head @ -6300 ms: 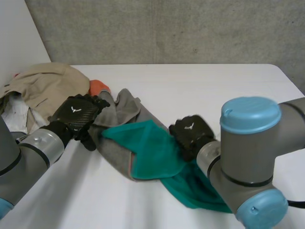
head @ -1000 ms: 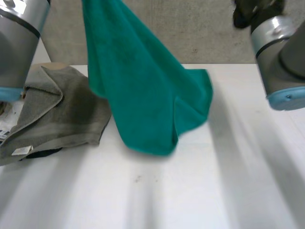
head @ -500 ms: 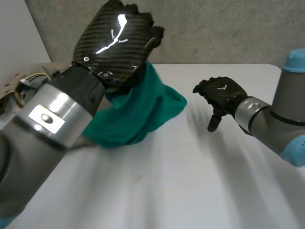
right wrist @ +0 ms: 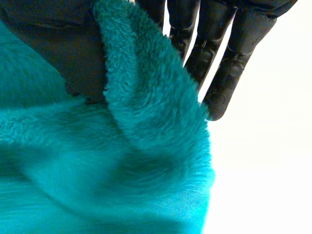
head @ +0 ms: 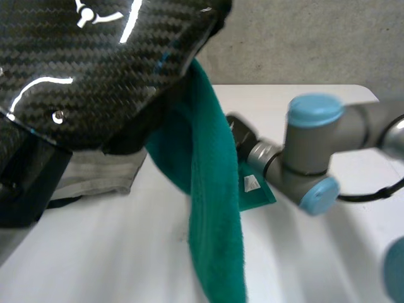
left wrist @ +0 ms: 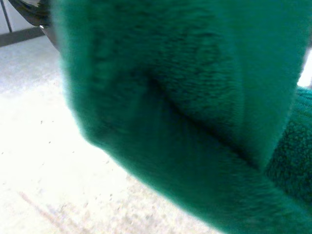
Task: Fold the laundry.
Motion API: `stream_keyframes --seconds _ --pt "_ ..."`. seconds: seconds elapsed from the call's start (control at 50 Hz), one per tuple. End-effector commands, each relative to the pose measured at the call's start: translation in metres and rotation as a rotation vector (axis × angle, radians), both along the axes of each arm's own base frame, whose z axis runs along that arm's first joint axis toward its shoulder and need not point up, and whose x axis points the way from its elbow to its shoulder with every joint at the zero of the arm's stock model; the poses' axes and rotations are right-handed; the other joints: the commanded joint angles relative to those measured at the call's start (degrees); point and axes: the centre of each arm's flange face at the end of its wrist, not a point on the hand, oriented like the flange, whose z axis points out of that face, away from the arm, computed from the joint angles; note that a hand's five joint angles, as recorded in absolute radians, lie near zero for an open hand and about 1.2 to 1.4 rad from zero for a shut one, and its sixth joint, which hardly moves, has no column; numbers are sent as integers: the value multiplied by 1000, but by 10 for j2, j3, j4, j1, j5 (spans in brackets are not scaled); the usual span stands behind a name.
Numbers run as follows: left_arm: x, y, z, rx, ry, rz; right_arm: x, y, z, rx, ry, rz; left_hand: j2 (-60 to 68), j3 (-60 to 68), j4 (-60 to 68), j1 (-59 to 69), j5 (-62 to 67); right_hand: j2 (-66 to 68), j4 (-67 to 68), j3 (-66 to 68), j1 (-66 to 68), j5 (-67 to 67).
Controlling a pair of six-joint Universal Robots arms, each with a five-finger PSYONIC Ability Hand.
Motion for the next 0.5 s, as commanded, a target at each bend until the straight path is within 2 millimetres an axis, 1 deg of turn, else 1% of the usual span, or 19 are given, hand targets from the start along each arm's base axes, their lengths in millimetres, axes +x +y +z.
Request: stream_keyframes --seconds 0.02,0.06,0.08,0.14,0.16,0.22,0.24,0.3,0.32,0.36,0.38,0.44,0.46,0.5 --pt "12 -48 -7 27 -16 157 -71 -25 104 -200 -89 -227 115 117 112 146 148 128 123 124 239 143" --pt "15 -61 -12 43 -25 195 -83 -21 114 -212 -90 -246 115 117 112 146 148 128 123 124 239 143" --pt "17 -75 -20 73 -40 225 -92 -16 118 -205 -80 -260 115 117 112 146 148 128 123 124 239 143" --pt "18 -92 -34 120 -67 258 -104 -3 119 -176 -41 -275 115 117 112 146 148 128 123 124 239 143" --pt "17 -100 -42 149 -85 268 -108 10 119 -147 -6 -273 115 117 112 146 148 128 123 124 239 143" --pt "16 -110 -60 212 -123 277 -121 30 127 -112 49 -285 115 117 112 146 148 128 123 124 239 143" --pt "14 -116 -74 263 -156 279 -132 41 131 -82 89 -299 115 117 112 146 148 128 123 124 239 143" --pt "11 -125 -95 349 -209 281 -147 53 129 -13 155 -324 115 117 112 146 148 128 123 124 239 143" --pt "9 -130 -112 419 -252 279 -152 60 122 38 201 -320 115 117 112 146 148 128 123 124 239 143" --pt "6 -137 -130 488 -295 277 -154 67 116 81 239 -307 115 117 112 146 148 128 123 124 239 143" --pt "3 -144 -146 552 -332 278 -154 70 110 103 260 -293 115 117 112 146 148 128 123 124 239 143" --pt "-3 -157 -167 617 -373 279 -152 64 97 121 270 -292 115 117 112 146 148 128 123 124 239 143" --pt "-7 -170 -178 632 -392 285 -150 55 85 132 275 -293 115 117 112 146 148 128 123 124 239 143" --pt "-12 -182 -185 620 -414 288 -147 43 72 130 280 -295 115 117 112 146 148 128 123 124 239 143"
